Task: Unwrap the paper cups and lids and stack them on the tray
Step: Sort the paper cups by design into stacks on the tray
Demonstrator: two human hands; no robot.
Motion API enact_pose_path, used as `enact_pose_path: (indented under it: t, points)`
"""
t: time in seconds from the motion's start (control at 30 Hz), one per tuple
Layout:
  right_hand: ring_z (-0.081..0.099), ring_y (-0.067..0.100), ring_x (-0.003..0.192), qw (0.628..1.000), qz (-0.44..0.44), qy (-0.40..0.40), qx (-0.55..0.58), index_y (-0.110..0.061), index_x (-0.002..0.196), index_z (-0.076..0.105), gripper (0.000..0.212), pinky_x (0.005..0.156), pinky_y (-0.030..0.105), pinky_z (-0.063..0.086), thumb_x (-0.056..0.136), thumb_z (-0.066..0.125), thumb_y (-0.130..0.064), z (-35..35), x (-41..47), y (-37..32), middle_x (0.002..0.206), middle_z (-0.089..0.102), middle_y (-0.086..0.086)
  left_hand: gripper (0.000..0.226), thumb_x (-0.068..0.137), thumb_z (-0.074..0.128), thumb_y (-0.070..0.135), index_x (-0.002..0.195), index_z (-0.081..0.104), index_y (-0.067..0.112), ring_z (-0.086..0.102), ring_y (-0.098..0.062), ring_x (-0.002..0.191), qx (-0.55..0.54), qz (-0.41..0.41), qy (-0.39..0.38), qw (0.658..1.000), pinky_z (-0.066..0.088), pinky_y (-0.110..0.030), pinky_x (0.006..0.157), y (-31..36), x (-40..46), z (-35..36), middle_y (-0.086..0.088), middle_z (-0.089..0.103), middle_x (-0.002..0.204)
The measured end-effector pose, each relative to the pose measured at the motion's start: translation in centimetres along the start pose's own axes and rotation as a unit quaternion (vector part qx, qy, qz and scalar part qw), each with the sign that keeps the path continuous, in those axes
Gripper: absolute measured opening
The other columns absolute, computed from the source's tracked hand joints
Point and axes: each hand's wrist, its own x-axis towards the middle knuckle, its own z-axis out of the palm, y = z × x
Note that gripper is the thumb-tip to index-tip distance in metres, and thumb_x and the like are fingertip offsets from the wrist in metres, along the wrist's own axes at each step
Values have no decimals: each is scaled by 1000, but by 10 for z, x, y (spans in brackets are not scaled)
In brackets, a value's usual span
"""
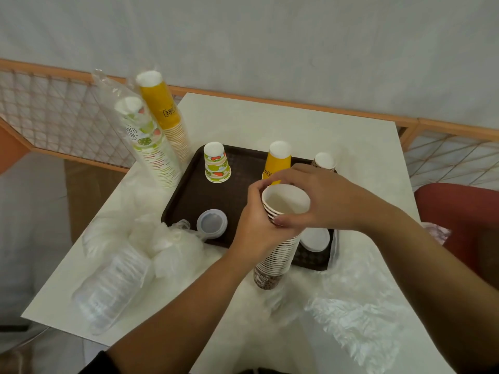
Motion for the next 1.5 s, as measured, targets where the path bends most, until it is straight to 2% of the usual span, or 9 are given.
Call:
enact_pose_path:
  t: [0.2, 0.33, 0.43, 0.57, 0.7, 0.8, 1.13, 1.37, 1.5]
  points:
    - [51, 2, 102, 997, -6, 27, 75, -44, 127, 47, 59, 85, 14, 41, 74, 71, -49, -28, -7, 10, 115, 49, -12, 78, 64, 86, 13, 123, 38, 25, 60, 6, 98, -8, -4, -5, 1000, 48, -10, 77, 1, -1, -2, 11, 58, 113]
    - [59, 6, 102, 982, 25, -82, 170, -37, 123, 46, 60, 82, 20, 53, 73, 77, -26, -52, -15, 39, 115, 57, -15, 76, 65, 85, 15, 122, 37, 29, 57, 8, 101, -3, -5, -8, 1000, 46, -8, 78, 1, 0, -4, 17, 58, 112]
    - [54, -5, 102, 987, 37, -126, 88, -42, 117, 40, 70, 80, 4, 44, 65, 84, -24, -42, -11, 52, 111, 53, -25, 78, 66, 85, 17, 122, 34, 35, 51, 14, 101, 13, -8, -18, 1000, 43, -4, 80, 0, 0, -4, 24, 53, 110]
    - [53, -11, 100, 970, 77, 11, 232, -44, 113, 40, 72, 84, 7, 45, 60, 85, -26, -11, 9, 71, 108, 53, -29, 74, 65, 86, 17, 113, 37, 43, 51, 14, 100, 30, -10, -9, 999, 44, -5, 78, -3, 2, -5, 24, 55, 108]
    - [56, 3, 104, 880, 168, 220, 386, -27, 123, 41, 66, 92, 27, 48, 71, 79, -17, 16, 38, 122, 113, 58, -11, 73, 64, 86, 16, 111, 37, 42, 47, 20, 99, 54, -3, -4, 999, 44, -3, 75, -3, 4, -6, 28, 52, 104]
    - [57, 17, 112, 835, 200, 278, 431, -22, 125, 40, 67, 98, 42, 48, 72, 79, -10, 31, 56, 155, 122, 57, 3, 73, 63, 86, 16, 113, 37, 40, 47, 20, 101, 63, 2, -5, 998, 44, -3, 75, -2, 3, -4, 29, 52, 104]
    - [47, 18, 119, 863, 218, 349, 293, -32, 132, 39, 68, 99, 37, 45, 76, 76, -22, 57, 68, 176, 131, 48, -2, 71, 61, 87, 15, 110, 40, 38, 46, 16, 105, 62, 7, -14, 998, 43, -2, 73, 0, 2, -4, 28, 52, 104]
    - [32, 28, 136, 937, 279, 183, 102, -25, 148, 24, 58, 109, 49, 34, 97, 50, -30, 65, 70, 183, 151, 24, 6, 78, 58, 88, 24, 113, 38, 44, 44, 17, 107, 90, -3, -19, 996, 44, -2, 78, -2, -1, -4, 37, 49, 104]
    - [29, 26, 138, 935, 273, 224, 41, -21, 147, 29, 66, 111, 52, 25, 90, 60, -35, 46, 64, 153, 152, 25, 6, 73, 56, 88, 32, 108, 40, 49, 46, 15, 107, 100, -10, -15, 995, 44, -2, 76, -4, -2, -3, 28, 52, 107]
